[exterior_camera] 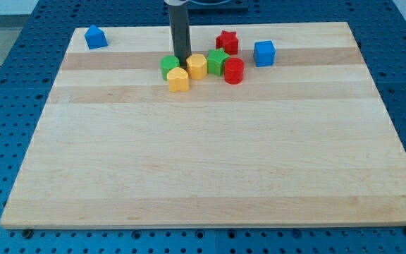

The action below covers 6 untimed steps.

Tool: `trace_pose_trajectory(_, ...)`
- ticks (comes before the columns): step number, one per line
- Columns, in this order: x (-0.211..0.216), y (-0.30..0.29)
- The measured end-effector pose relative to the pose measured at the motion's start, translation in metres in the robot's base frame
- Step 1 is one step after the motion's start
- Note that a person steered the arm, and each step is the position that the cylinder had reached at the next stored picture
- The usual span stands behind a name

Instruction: Place the red star towards the top center

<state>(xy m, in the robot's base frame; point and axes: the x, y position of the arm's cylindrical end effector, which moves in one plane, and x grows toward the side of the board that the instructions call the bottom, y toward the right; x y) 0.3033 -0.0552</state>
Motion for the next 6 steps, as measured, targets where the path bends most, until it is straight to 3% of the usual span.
trace_pose_trajectory(3,-0.022,0.008)
trace_pose_trajectory(5,-0.016,0.069)
trace_pose_trajectory(6,-0.034,0.080)
